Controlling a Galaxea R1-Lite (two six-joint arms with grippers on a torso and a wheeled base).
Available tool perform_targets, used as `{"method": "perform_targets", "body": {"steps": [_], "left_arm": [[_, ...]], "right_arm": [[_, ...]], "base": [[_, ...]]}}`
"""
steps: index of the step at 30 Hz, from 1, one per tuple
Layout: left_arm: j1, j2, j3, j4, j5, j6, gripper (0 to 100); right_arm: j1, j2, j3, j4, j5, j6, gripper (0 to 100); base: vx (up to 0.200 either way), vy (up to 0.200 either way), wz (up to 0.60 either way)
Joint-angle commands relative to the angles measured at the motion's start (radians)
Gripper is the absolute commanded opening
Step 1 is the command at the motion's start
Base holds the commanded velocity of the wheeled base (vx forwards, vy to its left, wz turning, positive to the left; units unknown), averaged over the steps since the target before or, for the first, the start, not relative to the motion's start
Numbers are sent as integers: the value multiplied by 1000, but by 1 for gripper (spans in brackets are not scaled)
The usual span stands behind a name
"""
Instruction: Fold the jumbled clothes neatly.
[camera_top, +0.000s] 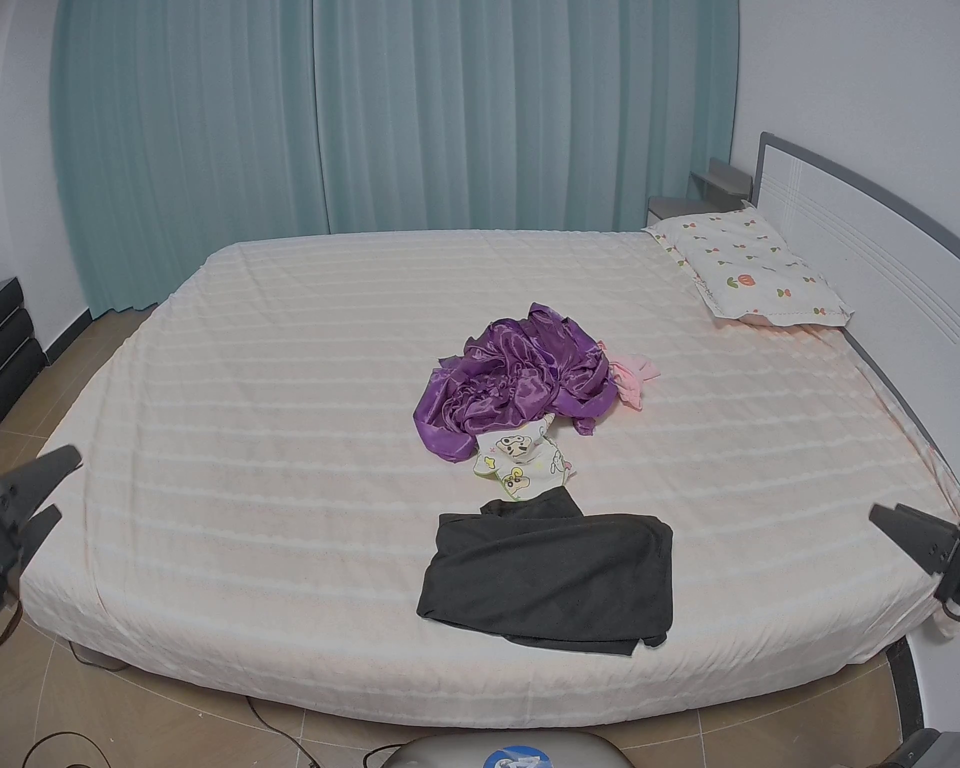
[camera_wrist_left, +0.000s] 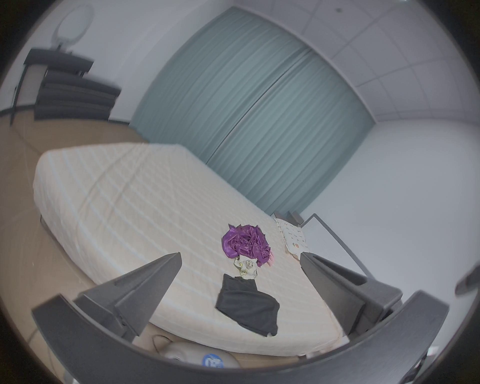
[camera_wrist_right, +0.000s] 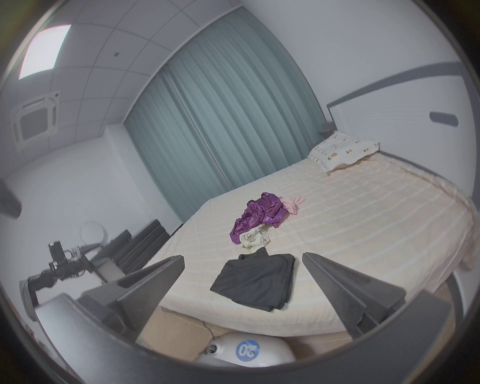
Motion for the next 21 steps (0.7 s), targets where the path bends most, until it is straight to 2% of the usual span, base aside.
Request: {"method": "perform_targets", "body": {"steps": [1, 2, 7, 11, 17, 18, 21], "left_arm": [[12, -476, 114, 168, 37, 261, 100], [32, -506, 117, 191, 37, 301, 100], [74, -563, 139, 206, 35, 364, 100], [69, -578, 183, 204, 54, 413, 100], [60, -609, 239, 204, 69, 439, 100], [60, -609, 298, 194, 117, 456, 100], [60, -609, 354, 177, 157, 473, 100]], "right_arm": [[19, -468, -60, 322, 3, -212, 100], [31, -494, -57, 325, 3, -233, 100], [35, -558, -40, 360, 2, -282, 100], [33, -618, 2, 416, -4, -360, 100], [33, -617, 42, 414, -8, -367, 100], [33, -617, 91, 400, -34, -397, 100], [33, -617, 137, 389, -118, -417, 100]], "base": [[0, 0, 0], [0, 0, 0], [0, 0, 0], [0, 0, 0], [0, 0, 0], [0, 0, 0], [0, 0, 0]]}}
